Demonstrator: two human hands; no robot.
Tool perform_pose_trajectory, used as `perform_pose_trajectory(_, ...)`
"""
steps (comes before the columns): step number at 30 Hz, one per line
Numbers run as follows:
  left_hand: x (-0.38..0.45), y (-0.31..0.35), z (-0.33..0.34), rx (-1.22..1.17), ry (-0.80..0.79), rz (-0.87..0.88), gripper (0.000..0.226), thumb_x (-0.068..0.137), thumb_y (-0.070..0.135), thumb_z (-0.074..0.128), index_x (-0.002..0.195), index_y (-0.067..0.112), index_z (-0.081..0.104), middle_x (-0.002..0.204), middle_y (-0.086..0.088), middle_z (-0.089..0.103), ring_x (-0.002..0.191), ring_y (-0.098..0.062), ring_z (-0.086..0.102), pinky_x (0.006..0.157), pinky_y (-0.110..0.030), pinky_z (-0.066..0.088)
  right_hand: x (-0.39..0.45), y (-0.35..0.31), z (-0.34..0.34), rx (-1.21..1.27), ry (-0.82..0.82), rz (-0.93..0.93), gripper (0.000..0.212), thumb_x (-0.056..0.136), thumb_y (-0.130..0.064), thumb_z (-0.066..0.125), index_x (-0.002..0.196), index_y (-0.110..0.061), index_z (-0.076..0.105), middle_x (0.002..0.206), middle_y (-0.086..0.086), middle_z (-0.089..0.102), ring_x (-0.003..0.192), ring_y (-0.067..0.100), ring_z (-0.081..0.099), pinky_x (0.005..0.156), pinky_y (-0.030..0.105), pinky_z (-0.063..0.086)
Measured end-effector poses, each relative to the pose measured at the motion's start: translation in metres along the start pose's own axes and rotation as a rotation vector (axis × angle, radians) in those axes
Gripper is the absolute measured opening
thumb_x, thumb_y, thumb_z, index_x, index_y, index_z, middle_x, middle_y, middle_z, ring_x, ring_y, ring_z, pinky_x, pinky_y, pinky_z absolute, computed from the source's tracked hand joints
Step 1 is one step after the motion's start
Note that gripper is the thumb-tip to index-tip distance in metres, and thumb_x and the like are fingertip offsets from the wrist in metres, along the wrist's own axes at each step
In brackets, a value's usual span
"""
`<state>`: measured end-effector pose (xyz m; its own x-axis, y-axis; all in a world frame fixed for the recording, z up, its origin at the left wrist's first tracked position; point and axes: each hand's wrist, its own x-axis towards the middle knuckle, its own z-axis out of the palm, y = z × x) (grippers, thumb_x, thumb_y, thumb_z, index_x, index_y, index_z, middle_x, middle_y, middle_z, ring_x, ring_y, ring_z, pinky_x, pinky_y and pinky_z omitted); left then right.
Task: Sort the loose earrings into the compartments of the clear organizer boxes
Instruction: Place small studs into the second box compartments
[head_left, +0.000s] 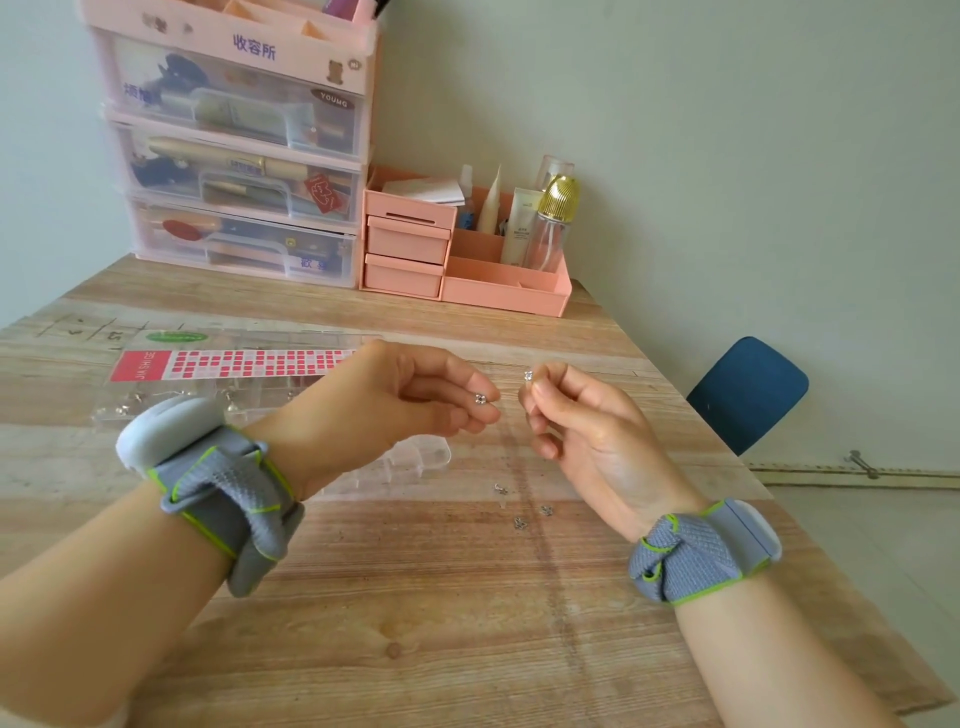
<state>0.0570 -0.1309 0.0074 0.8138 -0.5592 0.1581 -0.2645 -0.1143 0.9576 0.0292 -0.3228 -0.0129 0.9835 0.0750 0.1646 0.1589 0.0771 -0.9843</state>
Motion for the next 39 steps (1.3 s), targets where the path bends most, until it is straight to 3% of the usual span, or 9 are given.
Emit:
perform_pose_trajectory(11, -0.001, -0.002, 0.000, -0.038, 0.022, 0.028, 0.019, 0.079, -0.006, 0.061, 0.093, 0.007, 0.064, 0.088, -0.006, 0.074, 0.088, -0.017, 0.069, 0.085, -0.021, 0.052, 0.000, 0.002, 0.003, -0.029, -0.082, -0.014, 0.003, 0.079, -0.017, 0.055, 0.081, -0.015, 0.055, 0.068, -0.008, 0.053, 0.062, 0.005, 0.042, 0.053, 0.020, 0.030)
perform_pose_trajectory(17, -0.006, 0.001, -0.008, -0.028, 0.098, 0.031, 0.016, 0.075, 0.012, 0.066, 0.089, 0.006, 0.063, 0.082, -0.005, 0.074, 0.086, -0.016, 0.070, 0.089, -0.028, 0.052, 0.001, 0.003, 0.003, -0.050, -0.077, -0.023, 0.002, 0.079, -0.017, 0.056, 0.080, -0.016, 0.056, 0.068, -0.008, 0.052, 0.062, 0.005, 0.043, 0.052, 0.019, 0.030)
perform_pose_trajectory(22, -0.010, 0.002, -0.028, 0.108, 0.167, 0.063, 0.012, 0.083, 0.014, 0.061, 0.090, 0.004, 0.062, 0.078, -0.002, 0.074, 0.072, -0.010, 0.067, 0.074, -0.024, 0.053, -0.001, -0.001, 0.014, -0.321, -0.176, -0.118, 0.004, 0.081, -0.019, 0.057, 0.078, -0.018, 0.060, 0.068, -0.012, 0.056, 0.064, 0.002, 0.047, 0.060, 0.014, 0.038)
perform_pose_trajectory(24, -0.012, -0.001, -0.035, 0.133, 0.181, 0.070, 0.011, 0.083, 0.014, 0.060, 0.089, 0.005, 0.063, 0.076, -0.003, 0.073, 0.070, -0.010, 0.065, 0.069, -0.022, 0.053, -0.001, -0.004, 0.023, -0.444, -0.233, -0.136, 0.004, 0.083, -0.020, 0.060, 0.079, -0.020, 0.062, 0.072, -0.009, 0.057, 0.068, 0.006, 0.048, 0.065, 0.018, 0.039)
perform_pose_trajectory(30, -0.016, -0.013, -0.038, 0.141, 0.259, 0.119, 0.011, 0.081, 0.019, 0.062, 0.085, 0.010, 0.068, 0.067, 0.001, 0.068, 0.064, -0.007, 0.060, 0.060, -0.019, 0.051, 0.003, 0.001, 0.042, -0.831, -0.285, -0.209, 0.009, 0.083, -0.018, 0.068, 0.078, -0.025, 0.064, 0.062, -0.013, 0.049, 0.059, 0.001, 0.042, 0.058, 0.012, 0.034)
perform_pose_trajectory(39, -0.013, -0.026, -0.035, 0.102, 0.245, 0.000, 0.014, 0.085, 0.016, 0.058, 0.089, 0.003, 0.064, 0.089, -0.009, 0.071, 0.089, -0.019, 0.067, 0.084, -0.031, 0.055, 0.006, 0.015, 0.040, -1.120, -0.155, -0.434, 0.012, 0.076, -0.034, 0.062, 0.073, -0.024, 0.066, 0.054, -0.014, 0.044, 0.063, 0.003, 0.043, 0.059, 0.022, 0.036)
